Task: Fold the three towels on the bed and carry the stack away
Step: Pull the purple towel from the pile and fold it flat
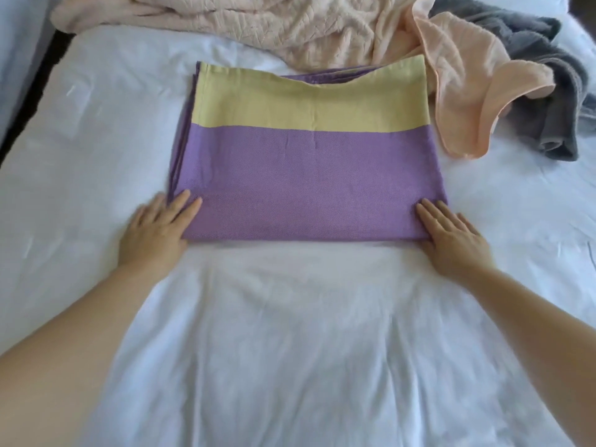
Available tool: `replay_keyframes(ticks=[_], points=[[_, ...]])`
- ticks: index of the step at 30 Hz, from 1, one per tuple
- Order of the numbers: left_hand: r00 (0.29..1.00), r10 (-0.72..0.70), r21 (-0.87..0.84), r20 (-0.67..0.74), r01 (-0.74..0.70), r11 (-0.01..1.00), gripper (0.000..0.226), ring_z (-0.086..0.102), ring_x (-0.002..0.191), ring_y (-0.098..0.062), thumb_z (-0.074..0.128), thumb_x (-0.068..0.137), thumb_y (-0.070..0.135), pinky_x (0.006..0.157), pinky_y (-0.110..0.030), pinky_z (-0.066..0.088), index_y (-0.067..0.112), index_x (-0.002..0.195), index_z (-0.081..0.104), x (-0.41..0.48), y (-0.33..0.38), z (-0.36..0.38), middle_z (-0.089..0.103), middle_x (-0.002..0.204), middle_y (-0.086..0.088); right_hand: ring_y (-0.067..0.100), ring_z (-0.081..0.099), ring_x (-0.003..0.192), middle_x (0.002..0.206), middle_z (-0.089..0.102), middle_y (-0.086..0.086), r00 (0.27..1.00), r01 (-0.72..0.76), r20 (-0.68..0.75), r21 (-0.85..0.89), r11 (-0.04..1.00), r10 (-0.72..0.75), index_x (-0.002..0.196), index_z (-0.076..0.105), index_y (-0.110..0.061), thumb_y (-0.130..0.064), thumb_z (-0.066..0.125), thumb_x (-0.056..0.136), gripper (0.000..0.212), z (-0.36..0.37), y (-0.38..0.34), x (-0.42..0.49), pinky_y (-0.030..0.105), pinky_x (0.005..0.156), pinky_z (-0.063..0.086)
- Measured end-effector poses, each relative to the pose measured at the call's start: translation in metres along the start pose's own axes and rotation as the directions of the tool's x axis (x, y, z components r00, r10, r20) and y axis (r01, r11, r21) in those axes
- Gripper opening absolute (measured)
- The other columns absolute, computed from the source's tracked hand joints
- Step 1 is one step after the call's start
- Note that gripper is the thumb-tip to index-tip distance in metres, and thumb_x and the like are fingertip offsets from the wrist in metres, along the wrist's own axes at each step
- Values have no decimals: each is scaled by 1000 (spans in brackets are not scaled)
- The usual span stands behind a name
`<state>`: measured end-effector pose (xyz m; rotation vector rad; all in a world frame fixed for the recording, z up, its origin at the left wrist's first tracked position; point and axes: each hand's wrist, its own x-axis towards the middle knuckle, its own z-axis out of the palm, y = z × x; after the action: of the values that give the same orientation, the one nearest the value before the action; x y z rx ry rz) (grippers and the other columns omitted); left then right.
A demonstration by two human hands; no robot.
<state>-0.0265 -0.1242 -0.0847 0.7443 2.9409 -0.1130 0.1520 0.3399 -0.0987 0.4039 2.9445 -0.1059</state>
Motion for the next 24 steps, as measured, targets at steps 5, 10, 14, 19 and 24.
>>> replay_keyframes(ticks=[5, 10, 14, 19, 24], points=[[994, -111, -196, 2, 109, 975, 66, 44, 131, -31, 47, 87, -7, 99, -46, 43, 19, 146, 36, -5, 5, -15, 25, 157, 4, 14, 29, 141, 154, 31, -7, 998, 6, -58, 92, 996, 0, 145, 36, -23, -3, 39, 91, 58, -12, 3, -2, 37, 105, 38], [989, -142, -279, 36, 146, 949, 70, 43, 133, -26, 42, 84, -10, 102, -46, 42, 21, 146, 37, -58, 5, -25, 23, 157, 9, 13, 33, 140, 152, 34, -8, 998, 29, -57, 82, 996, -25, 145, 37, -23, -3, 39, 94, 55, -19, -2, -61, 35, 104, 38], [990, -134, -384, 39, 139, 913, 70, 46, 131, -27, 47, 79, -16, 104, -44, 41, 16, 142, 44, -123, 14, -29, 31, 155, 3, 10, 33, 139, 152, 33, -11, 999, 38, -18, 96, 995, -37, 145, 37, -26, -7, 41, 96, 53, -22, -7, -136, 33, 100, 42], [980, -191, -475, 49, 191, 859, 70, 41, 134, -28, 48, 76, -22, 107, -35, 36, 11, 138, 49, -207, 29, -22, 31, 153, -6, 23, 58, 120, 133, 57, 2, 988, 117, -109, 78, 990, -109, 131, 56, -14, 6, 67, 78, 58, -19, -11, -225, 39, 82, 55], [928, -358, -646, 105, 337, 684, 58, 49, 122, -30, 49, 79, -16, 101, -18, 33, 13, 127, 60, -249, 47, -8, 44, 138, -17, 23, 57, 121, 132, 59, 3, 986, 125, -111, 29, 992, -121, 130, 57, -12, 6, 69, 76, 58, -9, -11, -268, 39, 93, 51]])
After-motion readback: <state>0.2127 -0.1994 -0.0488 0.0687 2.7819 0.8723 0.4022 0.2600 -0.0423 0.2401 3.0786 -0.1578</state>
